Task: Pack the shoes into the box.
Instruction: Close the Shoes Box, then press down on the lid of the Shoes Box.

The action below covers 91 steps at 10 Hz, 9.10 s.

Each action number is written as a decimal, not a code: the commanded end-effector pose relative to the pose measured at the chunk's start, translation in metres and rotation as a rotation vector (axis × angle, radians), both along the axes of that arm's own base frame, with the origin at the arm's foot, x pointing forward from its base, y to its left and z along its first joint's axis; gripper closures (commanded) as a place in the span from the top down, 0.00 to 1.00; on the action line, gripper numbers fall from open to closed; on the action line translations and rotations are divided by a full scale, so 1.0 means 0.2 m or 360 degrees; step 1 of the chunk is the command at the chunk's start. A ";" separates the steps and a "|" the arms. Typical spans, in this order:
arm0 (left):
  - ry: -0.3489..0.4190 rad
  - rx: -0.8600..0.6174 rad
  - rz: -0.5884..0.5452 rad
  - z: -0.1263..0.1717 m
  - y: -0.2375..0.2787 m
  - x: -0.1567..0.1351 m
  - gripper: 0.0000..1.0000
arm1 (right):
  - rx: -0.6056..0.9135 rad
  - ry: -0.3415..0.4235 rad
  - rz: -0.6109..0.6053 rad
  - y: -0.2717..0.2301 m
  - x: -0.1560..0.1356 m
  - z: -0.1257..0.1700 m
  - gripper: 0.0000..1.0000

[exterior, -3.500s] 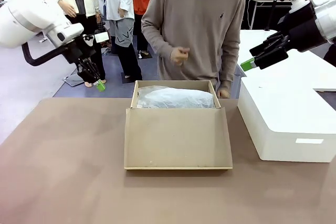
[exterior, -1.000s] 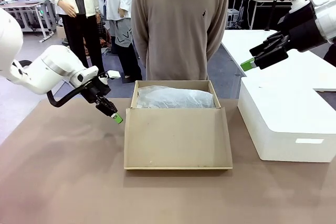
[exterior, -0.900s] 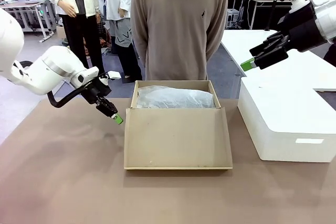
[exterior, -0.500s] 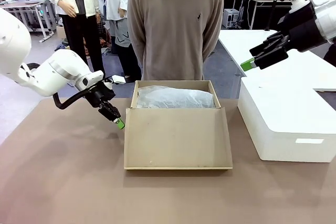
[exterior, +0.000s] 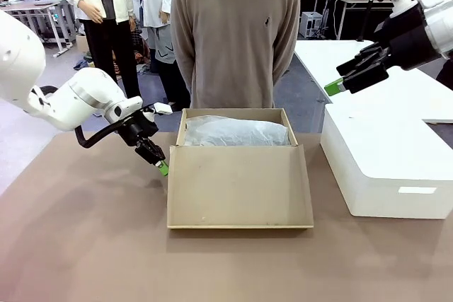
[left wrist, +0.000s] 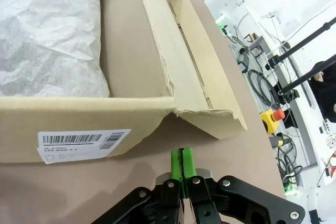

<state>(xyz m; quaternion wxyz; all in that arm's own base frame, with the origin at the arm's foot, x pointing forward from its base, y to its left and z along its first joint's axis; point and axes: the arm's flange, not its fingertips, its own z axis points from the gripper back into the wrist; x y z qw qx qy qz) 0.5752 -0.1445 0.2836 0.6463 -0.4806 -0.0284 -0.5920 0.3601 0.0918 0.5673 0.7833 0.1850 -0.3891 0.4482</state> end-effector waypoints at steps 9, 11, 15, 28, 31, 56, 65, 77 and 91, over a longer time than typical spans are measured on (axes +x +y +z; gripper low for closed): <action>0.0002 0.0000 0.0078 -0.04 -0.08 -0.18 0.00 | 0.0026 -0.0022 0.0036 0.00 0.02 -0.01 1.00; 0.0002 -0.0014 0.0079 -0.06 -0.09 -0.23 0.00 | 0.0026 -0.0022 0.0036 0.00 0.02 -0.01 1.00; 0.0015 -0.0068 0.0070 -0.08 -0.13 -0.29 0.00 | 0.0026 -0.0022 0.0036 0.00 0.02 -0.01 1.00; 0.0198 -0.0464 0.0277 0.15 -0.04 -0.41 0.00 | 0.0026 -0.0022 0.0036 0.00 0.02 -0.01 1.00; 0.0086 -0.0510 0.0404 0.26 0.00 -0.43 0.00 | 0.0026 -0.0022 0.0036 0.00 0.02 -0.01 1.00; -0.0710 -0.0298 0.1036 0.75 0.12 -0.01 0.00 | 0.0026 -0.0022 0.0036 0.00 0.02 -0.01 1.00; -0.0883 0.0098 0.1012 1.06 0.15 -0.32 0.00 | -0.0172 0.0155 -0.0155 0.32 0.21 0.21 1.00; -0.0742 0.0449 0.0904 1.32 0.10 -0.73 0.17 | -0.0451 0.0409 -0.0162 0.74 0.78 -0.04 0.00; -0.0868 0.0662 0.0921 1.30 0.04 -0.81 1.00 | -0.0506 0.0469 -0.0176 0.88 0.94 -0.18 0.00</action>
